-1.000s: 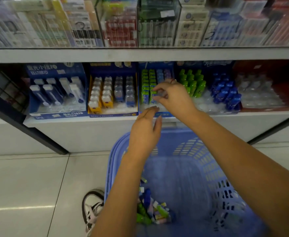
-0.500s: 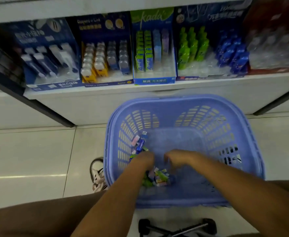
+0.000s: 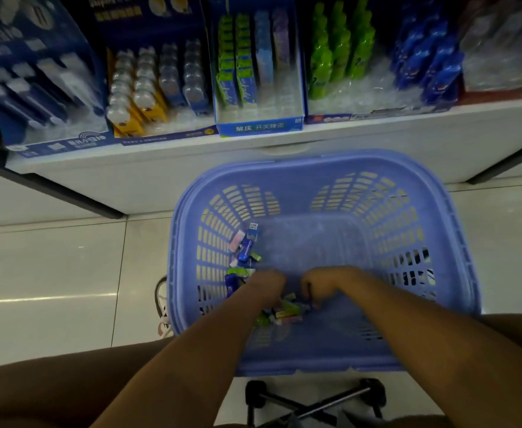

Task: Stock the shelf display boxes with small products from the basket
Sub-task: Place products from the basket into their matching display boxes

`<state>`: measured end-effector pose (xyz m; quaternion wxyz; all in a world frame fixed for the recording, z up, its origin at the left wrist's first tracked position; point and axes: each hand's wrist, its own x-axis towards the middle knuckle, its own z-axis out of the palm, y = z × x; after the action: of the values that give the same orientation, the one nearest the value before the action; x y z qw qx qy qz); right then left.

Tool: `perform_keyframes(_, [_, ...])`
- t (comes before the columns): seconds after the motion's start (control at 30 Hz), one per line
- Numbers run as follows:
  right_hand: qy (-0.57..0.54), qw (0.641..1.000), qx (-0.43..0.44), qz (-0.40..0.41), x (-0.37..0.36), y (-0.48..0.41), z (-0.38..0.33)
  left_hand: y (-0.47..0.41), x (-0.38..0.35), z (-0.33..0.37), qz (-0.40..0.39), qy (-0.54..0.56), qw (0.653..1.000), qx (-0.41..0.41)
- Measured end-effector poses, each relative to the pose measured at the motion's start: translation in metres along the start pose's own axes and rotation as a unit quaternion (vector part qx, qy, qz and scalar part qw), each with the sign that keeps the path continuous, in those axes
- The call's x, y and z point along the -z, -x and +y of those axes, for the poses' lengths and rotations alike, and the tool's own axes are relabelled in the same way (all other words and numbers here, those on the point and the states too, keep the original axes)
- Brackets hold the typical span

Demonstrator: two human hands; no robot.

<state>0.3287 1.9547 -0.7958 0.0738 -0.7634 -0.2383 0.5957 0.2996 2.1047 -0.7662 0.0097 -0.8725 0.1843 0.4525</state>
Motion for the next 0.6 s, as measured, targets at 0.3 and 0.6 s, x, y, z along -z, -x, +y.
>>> perform_keyframes(0.3, [-0.327, 0.944, -0.005, 0.053, 0.043, 0.055, 0.018, -0.002, 0.015, -0.004, 0.029, 0.164, 0.986, 0.021])
perform_keyframes(0.6, [-0.475, 0.826, 0.219, 0.212, 0.121, 0.144, -0.053, 0.07, 0.101, -0.057, 0.359, 0.606, 0.706, 0.068])
